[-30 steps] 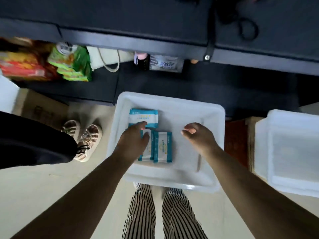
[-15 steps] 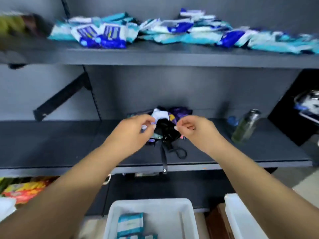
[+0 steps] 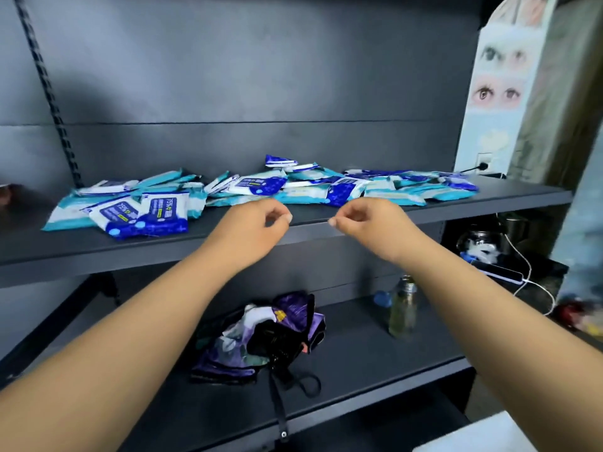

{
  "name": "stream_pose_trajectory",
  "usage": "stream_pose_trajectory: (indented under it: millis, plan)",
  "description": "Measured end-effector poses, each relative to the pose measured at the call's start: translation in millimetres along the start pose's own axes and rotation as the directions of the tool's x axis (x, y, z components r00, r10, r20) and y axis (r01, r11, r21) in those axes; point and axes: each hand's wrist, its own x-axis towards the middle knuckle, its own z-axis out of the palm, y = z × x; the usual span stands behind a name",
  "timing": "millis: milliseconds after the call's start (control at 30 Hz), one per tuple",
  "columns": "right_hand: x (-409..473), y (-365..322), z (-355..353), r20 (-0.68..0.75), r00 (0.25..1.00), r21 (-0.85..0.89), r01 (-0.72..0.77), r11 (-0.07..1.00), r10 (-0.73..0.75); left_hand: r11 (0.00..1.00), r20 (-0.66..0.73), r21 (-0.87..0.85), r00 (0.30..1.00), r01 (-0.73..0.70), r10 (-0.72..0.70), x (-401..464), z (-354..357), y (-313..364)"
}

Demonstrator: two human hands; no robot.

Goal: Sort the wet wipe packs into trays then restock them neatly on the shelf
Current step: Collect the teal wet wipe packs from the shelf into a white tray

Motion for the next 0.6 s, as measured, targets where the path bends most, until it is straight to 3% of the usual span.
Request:
stream_pose_trajectory:
  millis: [200, 367, 600]
  plan:
    - [34, 33, -6, 0.019, 0.996, -0.009, -0.085, 0.996, 0.086, 0.997, 0.04, 0.047, 0.997, 0.061, -0.062, 29, 28, -16]
    - [91, 60, 3, 0.074, 0.996, 0.018, -0.041, 0.999, 0.04, 0.967, -0.018, 0.152, 0.979, 0.203, -0.202, 67, 50, -33]
    - [188, 78, 35, 0.348, 0.936, -0.158, 0.118, 0.98, -0.057, 0.849, -0.174, 0.344, 0.916, 0.401, -0.363, 88, 77, -48]
